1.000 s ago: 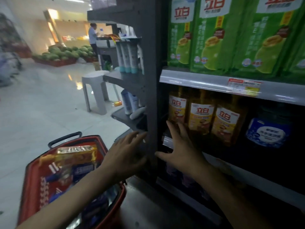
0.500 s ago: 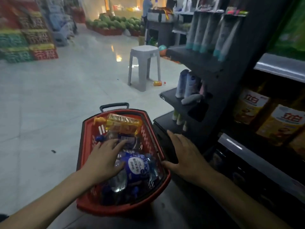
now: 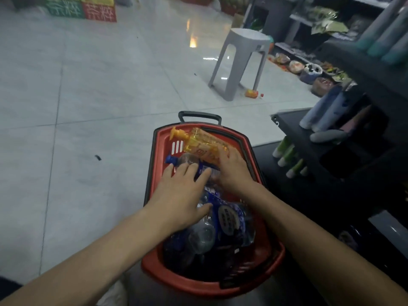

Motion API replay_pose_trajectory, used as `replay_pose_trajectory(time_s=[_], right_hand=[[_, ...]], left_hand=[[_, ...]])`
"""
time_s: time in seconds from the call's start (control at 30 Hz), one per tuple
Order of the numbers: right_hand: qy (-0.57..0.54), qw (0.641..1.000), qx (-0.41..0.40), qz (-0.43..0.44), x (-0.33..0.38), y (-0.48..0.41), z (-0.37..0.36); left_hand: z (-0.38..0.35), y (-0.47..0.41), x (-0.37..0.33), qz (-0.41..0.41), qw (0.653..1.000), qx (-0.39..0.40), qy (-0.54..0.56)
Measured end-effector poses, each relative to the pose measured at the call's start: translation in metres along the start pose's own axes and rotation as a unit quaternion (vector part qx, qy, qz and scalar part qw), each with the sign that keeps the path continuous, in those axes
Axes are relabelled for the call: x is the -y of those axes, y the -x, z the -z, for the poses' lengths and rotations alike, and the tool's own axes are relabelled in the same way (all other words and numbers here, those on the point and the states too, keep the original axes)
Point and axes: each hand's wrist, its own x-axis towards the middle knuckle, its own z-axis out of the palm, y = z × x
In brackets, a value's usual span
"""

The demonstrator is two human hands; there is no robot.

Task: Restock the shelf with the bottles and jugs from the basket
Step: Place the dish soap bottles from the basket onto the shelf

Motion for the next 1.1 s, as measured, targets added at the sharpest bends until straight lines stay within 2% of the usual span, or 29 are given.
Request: replay_pose_trajectory(time_s=[0.17,0.37,0.53,0.73,0.9,1.1], right_hand=[[-0.021,0.997,-0.024,-0.076,0.001,-0.066,-0.015],[-0.034,0.995,-0.077,-0.062,-0.008,-0.088,-0.022],[0.047,0.997,-0.052,-0.039,-0.005,-0.092,-0.027],[0.051,0.985,-0.159,-0.039,-0.006,-0.076,-0.049],[-0.006,0.981,-0.193,0.015,-0.011,-0.042,-0.026],[-0.179,0.959,-0.217,0.039,-0.013,0.022,0.046]], left_hand=[[0.009,-0.009,0.005,0.025,0.999,-0.021,0.024],[0.008,-0.008,0.010,0.038,0.999,-0.027,0.024],[0.008,-0.008,0.013,0.049,0.998,-0.024,0.016],[0.010,-0.007,0.012,0.070,0.997,-0.001,0.031],[0.017,-0.006,0.012,0.090,0.995,0.000,0.053],[0.021,-0.010,0.010,0.100,0.989,-0.015,0.107]])
